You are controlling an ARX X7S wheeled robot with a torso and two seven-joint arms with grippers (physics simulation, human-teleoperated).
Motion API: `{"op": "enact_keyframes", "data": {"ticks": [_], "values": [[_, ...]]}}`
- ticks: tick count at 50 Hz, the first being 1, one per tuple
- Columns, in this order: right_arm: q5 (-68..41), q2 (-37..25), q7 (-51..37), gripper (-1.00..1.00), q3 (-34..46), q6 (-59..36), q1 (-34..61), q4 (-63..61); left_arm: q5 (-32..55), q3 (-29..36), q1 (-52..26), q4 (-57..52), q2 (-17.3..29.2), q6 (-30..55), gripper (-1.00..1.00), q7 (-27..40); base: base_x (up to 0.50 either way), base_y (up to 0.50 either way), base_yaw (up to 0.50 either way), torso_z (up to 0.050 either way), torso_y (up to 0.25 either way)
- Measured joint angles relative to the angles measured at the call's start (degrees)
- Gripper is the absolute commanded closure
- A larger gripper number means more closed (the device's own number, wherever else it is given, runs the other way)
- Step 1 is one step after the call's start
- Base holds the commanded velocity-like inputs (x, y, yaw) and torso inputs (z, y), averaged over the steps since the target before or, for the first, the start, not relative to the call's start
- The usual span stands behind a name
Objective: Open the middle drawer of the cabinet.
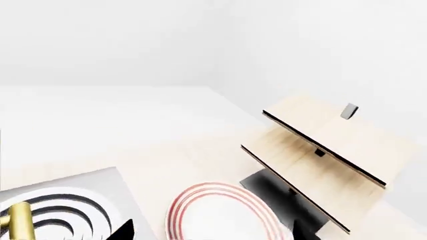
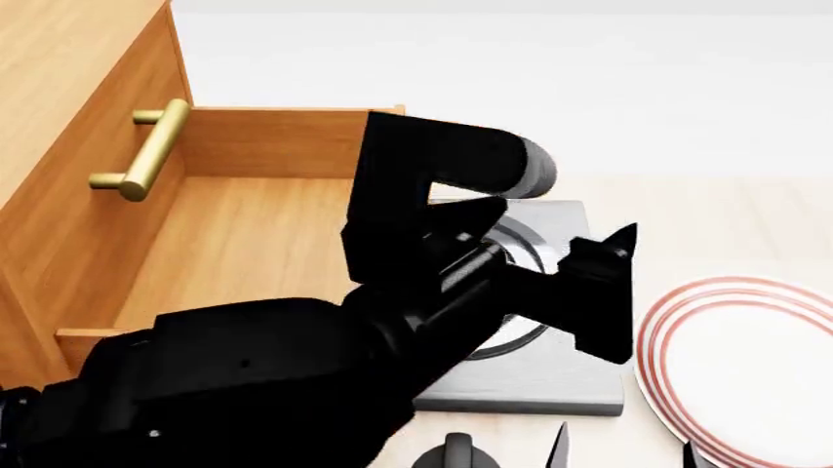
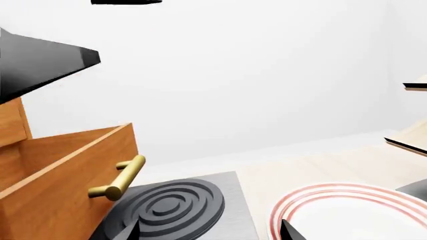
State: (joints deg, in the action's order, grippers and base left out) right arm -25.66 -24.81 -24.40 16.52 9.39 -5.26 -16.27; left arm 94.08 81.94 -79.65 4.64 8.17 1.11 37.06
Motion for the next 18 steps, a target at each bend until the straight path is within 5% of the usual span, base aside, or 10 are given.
{"op": "enact_keyframes", "data": {"ticks": [18], "values": [[0.0, -0.1, -0.1, -1.0, 0.2, 0.1, 0.1, 0.1, -6.1, -2.1, -1.1, -8.9, -0.5, -3.0, -1.0, -0.3, 0.0, 0.0, 0.0, 0.0, 0.0]]}}
